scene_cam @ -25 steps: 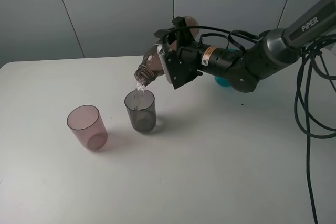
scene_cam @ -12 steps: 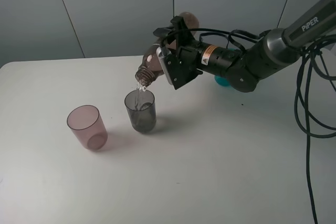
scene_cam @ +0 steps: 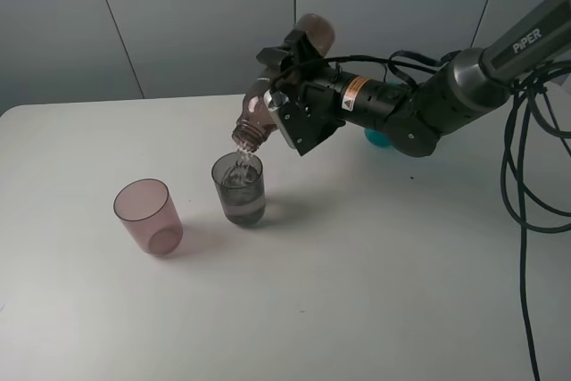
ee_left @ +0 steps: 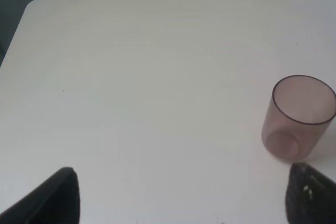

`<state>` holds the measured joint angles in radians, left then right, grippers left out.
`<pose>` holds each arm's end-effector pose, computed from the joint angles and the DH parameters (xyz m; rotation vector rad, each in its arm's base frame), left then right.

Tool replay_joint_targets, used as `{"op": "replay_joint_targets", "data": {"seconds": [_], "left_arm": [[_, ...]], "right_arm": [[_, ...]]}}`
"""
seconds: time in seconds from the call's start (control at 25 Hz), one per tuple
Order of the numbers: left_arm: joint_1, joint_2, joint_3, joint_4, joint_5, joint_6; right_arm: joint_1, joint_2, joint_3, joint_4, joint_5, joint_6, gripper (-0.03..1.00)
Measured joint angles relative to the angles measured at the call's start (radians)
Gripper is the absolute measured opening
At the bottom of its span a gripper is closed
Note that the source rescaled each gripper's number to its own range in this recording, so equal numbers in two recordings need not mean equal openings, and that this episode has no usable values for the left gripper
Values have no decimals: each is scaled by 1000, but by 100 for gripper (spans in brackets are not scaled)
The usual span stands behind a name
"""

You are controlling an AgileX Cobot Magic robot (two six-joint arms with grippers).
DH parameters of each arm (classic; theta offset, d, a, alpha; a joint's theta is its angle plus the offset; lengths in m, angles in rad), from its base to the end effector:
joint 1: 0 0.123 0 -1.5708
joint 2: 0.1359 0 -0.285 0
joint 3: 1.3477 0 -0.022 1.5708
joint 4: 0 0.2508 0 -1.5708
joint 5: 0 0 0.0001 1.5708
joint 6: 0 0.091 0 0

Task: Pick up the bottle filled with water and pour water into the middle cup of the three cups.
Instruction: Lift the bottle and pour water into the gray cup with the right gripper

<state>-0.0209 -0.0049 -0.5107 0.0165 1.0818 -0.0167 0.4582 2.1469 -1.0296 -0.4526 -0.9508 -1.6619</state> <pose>-0.0077 0.0015 0.2785 0.0032 2.0497 -0.0037 0.3610 0.2141 0.1239 -1.7172 0.3714 -0.7900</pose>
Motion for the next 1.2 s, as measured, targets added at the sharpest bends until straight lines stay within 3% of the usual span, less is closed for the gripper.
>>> {"op": "replay_joint_targets", "data": {"seconds": [1.2], "left_arm": [[0, 0, 0, 0, 0, -4]], "right_arm": [[0, 0, 0, -86, -187, -39, 0]]}}
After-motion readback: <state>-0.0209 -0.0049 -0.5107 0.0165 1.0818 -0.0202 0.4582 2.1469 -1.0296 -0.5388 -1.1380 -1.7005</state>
